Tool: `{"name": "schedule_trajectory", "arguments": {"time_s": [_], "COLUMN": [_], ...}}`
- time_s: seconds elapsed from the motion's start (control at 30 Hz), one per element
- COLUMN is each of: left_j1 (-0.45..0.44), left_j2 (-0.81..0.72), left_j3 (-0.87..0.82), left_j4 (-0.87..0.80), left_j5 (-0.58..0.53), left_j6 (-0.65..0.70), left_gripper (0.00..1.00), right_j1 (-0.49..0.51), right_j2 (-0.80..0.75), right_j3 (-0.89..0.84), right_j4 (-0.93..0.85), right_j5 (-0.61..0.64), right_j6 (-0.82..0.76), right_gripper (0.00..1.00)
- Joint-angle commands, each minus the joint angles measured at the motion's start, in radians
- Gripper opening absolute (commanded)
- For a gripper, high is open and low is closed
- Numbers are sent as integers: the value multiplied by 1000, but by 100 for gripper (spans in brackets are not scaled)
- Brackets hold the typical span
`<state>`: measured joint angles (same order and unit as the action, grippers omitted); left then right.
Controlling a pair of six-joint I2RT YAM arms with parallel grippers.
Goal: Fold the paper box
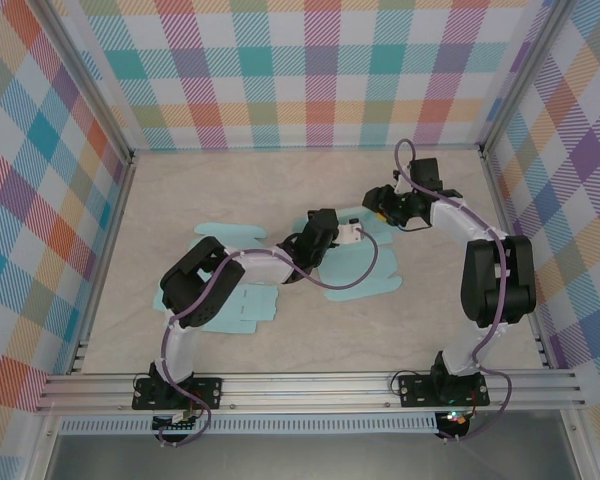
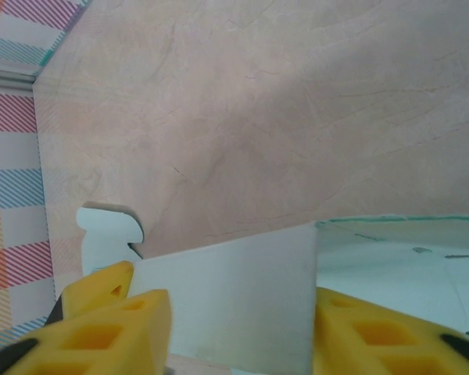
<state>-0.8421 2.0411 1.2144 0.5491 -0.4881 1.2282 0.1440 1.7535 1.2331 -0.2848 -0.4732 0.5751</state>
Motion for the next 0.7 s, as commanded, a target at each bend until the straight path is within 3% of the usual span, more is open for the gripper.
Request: {"name": "schedule_trajectory", "arguments": {"time_s": [0.0,0.13,0.27,0.4,0.67], "left_j1": [-20,-20,-21,-21,-20], "left_j2": [3,-13,-35,-59,-87], "left_j3": [-13,-42,-80,-116,-161], "left_j4": [71,88,111,135,184], "left_j5": [5,8,12,22,41], "left_j6": [20,24,23,22,27], "left_gripper": [4,4,4,4,4], "right_j1": [9,5,-1,-9,-14], "right_j2": [-12,-46,-97,-194,-360], "right_j3": [-10,-37,-70,-137,-258], "right_j4": [16,24,11,2,-123], "right_j5": [-28,-21,-11,35,142], "right_j6": [4,2,2,-4,-75], "right_gripper": [36,31,49,51,64]}}
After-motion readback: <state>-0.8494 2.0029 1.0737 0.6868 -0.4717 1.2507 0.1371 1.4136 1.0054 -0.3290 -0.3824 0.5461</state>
